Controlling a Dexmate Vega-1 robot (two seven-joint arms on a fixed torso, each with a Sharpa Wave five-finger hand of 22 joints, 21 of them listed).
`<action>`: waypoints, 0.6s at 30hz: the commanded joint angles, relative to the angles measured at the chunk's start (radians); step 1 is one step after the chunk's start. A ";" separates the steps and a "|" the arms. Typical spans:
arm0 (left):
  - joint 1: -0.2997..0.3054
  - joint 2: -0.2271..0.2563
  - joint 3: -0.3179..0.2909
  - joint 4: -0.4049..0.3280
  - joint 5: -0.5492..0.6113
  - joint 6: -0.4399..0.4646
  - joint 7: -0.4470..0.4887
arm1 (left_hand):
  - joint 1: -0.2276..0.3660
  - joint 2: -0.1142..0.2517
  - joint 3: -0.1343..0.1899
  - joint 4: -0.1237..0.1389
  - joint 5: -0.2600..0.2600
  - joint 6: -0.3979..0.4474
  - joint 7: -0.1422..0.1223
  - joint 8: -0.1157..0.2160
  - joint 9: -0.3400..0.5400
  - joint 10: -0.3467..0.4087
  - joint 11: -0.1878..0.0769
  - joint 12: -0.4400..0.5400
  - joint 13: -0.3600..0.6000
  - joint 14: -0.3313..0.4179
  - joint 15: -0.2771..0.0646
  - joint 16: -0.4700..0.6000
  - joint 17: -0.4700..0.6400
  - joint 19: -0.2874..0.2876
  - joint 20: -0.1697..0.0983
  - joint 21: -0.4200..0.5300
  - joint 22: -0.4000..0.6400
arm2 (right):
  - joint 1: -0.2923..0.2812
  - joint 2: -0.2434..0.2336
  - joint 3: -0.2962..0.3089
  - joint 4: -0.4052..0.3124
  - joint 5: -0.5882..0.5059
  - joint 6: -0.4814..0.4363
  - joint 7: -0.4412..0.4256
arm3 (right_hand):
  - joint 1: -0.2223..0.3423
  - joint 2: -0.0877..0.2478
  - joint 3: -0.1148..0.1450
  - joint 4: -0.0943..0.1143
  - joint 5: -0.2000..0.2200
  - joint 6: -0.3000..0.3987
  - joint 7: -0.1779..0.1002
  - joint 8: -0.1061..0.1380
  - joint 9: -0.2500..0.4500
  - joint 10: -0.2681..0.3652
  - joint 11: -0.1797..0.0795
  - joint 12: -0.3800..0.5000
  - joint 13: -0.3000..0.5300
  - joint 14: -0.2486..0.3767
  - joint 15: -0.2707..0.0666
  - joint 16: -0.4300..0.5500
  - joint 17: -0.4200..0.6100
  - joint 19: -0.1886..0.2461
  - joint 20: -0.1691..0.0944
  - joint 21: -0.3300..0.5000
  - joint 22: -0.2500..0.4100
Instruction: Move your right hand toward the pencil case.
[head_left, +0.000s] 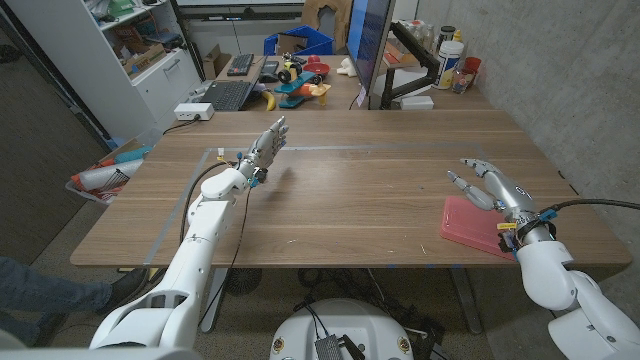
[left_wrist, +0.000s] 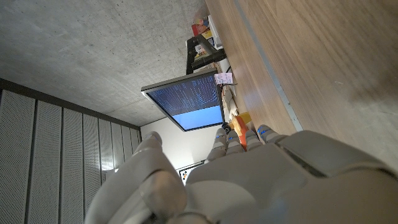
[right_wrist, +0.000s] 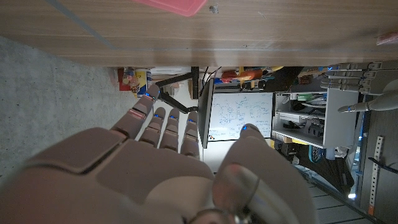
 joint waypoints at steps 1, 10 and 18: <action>-0.006 -0.001 0.001 0.011 0.003 -0.003 -0.004 | 0.000 0.011 -0.001 -0.006 -0.002 0.002 0.004 0.004 0.005 -0.007 0.003 0.005 0.002 -0.016 0.002 -0.002 0.000 -0.034 0.006 -0.003 0.003 | -0.003 -0.024 -0.022 -0.009 -0.060 -0.045 0.007 | 0.005 -0.004 0.002 -0.005 0.005 0.007 -0.002 0.004 0.002 0.004 -0.001 0.005 0.000 0.002 -0.007 0.003 0.003 0.004 0.000 -0.007 0.001; -0.012 -0.004 0.002 0.028 0.004 -0.004 -0.008 | 0.000 0.011 -0.001 -0.007 -0.002 0.002 0.005 0.004 0.005 -0.007 0.002 0.005 0.002 -0.016 0.002 -0.001 0.000 -0.033 0.006 -0.005 0.003 | -0.001 -0.037 -0.032 -0.009 -0.072 -0.065 0.016 | 0.003 -0.004 0.001 -0.005 0.006 0.009 -0.004 0.004 0.002 0.006 -0.003 0.005 0.000 0.004 -0.006 0.004 0.002 0.003 0.001 -0.011 0.001; -0.019 -0.008 0.001 0.039 0.006 -0.007 -0.009 | -0.001 0.012 -0.002 -0.007 -0.002 0.003 0.005 0.004 0.005 -0.006 0.003 0.005 0.002 -0.015 0.003 -0.001 0.000 -0.033 0.007 -0.007 0.003 | 0.003 -0.041 -0.046 -0.010 -0.084 -0.090 0.016 | 0.002 -0.004 0.001 -0.006 0.007 0.013 -0.004 0.004 0.002 0.013 -0.001 0.007 0.000 0.005 -0.013 0.004 0.002 -0.004 -0.002 -0.016 0.001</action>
